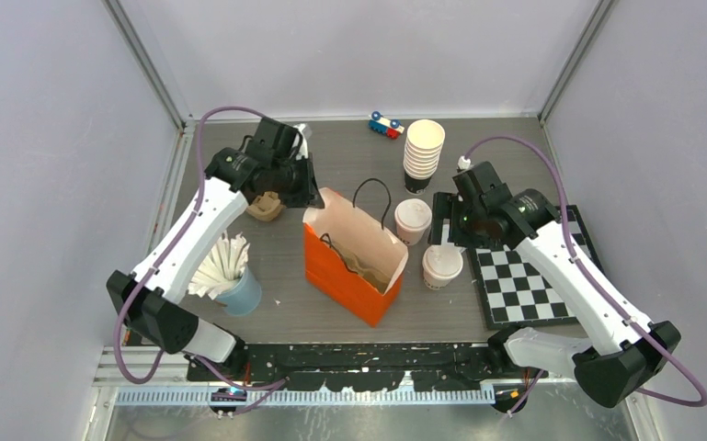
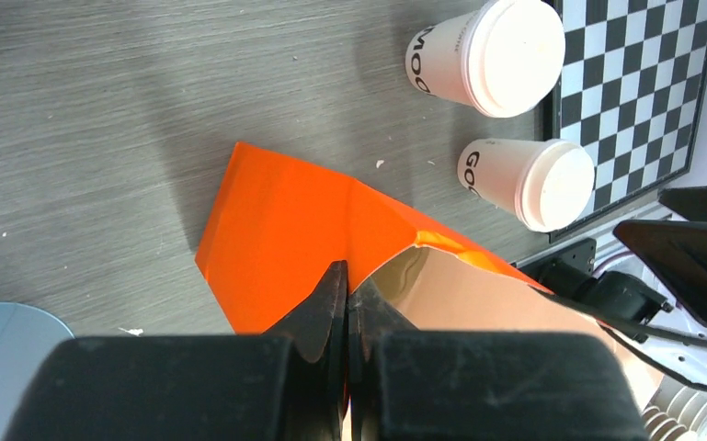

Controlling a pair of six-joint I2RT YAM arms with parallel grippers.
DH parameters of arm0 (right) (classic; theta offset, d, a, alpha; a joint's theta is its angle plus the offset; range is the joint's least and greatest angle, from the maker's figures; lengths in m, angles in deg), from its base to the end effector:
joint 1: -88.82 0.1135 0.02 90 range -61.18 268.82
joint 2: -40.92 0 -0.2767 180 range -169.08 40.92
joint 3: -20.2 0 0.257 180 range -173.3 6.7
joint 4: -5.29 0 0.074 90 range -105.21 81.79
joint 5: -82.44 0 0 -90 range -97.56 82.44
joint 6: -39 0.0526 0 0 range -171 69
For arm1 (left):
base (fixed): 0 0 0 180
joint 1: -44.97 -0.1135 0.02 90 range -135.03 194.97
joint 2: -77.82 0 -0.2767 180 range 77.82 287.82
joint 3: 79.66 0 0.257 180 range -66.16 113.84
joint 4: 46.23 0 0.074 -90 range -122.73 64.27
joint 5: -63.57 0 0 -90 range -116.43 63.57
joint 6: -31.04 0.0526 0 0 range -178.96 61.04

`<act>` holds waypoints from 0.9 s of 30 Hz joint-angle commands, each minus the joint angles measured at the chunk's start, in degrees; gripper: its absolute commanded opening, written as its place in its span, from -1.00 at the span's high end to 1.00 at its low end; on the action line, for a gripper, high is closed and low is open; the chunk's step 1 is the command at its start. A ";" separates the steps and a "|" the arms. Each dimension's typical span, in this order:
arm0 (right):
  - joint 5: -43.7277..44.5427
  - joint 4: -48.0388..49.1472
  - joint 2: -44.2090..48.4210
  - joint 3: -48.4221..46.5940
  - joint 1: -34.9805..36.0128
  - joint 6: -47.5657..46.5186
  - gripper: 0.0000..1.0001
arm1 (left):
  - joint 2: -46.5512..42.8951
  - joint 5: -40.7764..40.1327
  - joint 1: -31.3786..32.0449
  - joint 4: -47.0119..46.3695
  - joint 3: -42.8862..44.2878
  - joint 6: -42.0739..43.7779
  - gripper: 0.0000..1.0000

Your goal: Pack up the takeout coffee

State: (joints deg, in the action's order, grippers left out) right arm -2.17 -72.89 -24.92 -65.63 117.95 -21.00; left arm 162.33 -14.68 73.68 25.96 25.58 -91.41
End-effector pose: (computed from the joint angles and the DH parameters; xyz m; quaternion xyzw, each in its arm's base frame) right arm 0.1901 0.1003 0.3464 0.0202 0.9605 0.0957 0.2604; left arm 0.2686 -0.1593 0.3817 0.0031 0.9396 -0.2502 0.2335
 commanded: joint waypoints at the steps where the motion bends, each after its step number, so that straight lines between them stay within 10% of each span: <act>1: 0.39 2.42 1.89 3.81 -0.21 -0.67 -0.69 | -6.75 -3.48 -0.14 -8.85 -3.89 -4.33 1.00; 16: 1.29 8.61 -1.02 8.92 -0.60 -6.56 -0.79 | -8.79 -9.73 -0.23 -6.84 -4.09 -10.58 0.98; 27: 1.25 11.33 -4.43 10.70 -0.89 -11.23 -0.79 | -8.57 -8.37 -0.23 -1.14 0.23 -8.17 -0.04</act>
State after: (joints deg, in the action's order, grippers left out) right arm -1.24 -63.63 -29.12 -54.46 117.53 -29.13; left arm 154.28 -22.75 73.68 22.45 20.95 -102.09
